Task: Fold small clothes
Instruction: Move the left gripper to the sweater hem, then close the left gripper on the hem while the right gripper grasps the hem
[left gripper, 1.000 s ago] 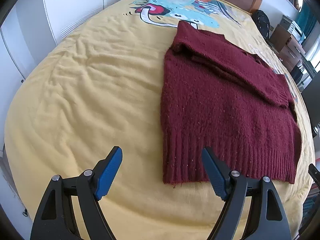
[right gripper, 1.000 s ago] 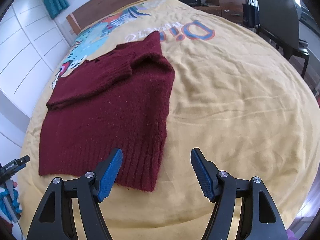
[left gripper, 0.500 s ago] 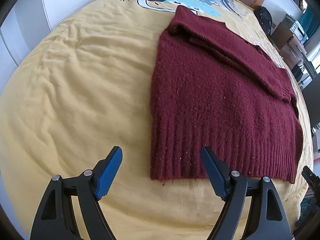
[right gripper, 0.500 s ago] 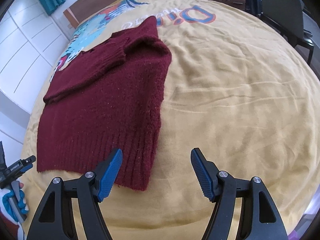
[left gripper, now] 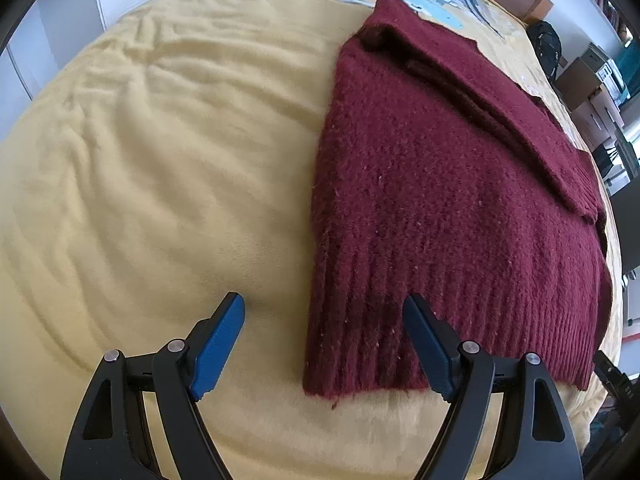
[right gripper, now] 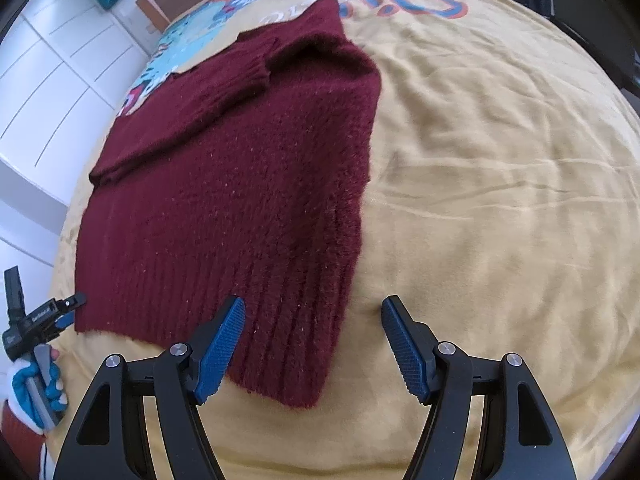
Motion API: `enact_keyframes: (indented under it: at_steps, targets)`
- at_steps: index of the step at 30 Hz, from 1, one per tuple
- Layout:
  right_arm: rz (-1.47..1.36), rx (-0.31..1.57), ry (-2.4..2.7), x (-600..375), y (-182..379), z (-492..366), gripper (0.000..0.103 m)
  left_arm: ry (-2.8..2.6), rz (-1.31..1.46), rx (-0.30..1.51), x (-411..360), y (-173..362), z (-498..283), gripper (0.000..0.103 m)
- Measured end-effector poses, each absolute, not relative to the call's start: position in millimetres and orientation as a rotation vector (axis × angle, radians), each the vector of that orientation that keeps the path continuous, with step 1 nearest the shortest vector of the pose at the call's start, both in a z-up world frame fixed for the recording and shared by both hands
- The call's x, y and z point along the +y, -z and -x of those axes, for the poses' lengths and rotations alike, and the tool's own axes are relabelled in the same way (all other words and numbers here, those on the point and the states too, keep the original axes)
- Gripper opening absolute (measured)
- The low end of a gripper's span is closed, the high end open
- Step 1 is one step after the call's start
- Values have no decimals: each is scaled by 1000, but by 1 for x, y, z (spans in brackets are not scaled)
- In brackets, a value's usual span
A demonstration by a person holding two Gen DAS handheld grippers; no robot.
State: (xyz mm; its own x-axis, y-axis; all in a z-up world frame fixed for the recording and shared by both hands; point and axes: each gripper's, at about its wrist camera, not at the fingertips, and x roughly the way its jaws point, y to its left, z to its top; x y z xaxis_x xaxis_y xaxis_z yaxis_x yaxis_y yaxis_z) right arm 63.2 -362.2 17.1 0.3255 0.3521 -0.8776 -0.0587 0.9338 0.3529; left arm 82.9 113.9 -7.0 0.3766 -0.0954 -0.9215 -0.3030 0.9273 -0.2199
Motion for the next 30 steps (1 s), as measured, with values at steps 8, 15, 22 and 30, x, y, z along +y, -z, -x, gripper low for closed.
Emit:
enact_keyframes:
  at_steps: [8,15,22,30]
  targets:
    - [-280,1236,-299,-358,-10,-70,74,-109,395,1202,121,17,-87,77]
    - [-297,1237,-342,-353,-8,-73,74,-52,383,1209,118,18,-93,77]
    - [-323,1242,-392,-347,-4,-75,74,10,385,1207,113,20,-96,77]
    - [-310,1244,-403,-336,-3,-86,67,60,383,1208,108,23,-104,77]
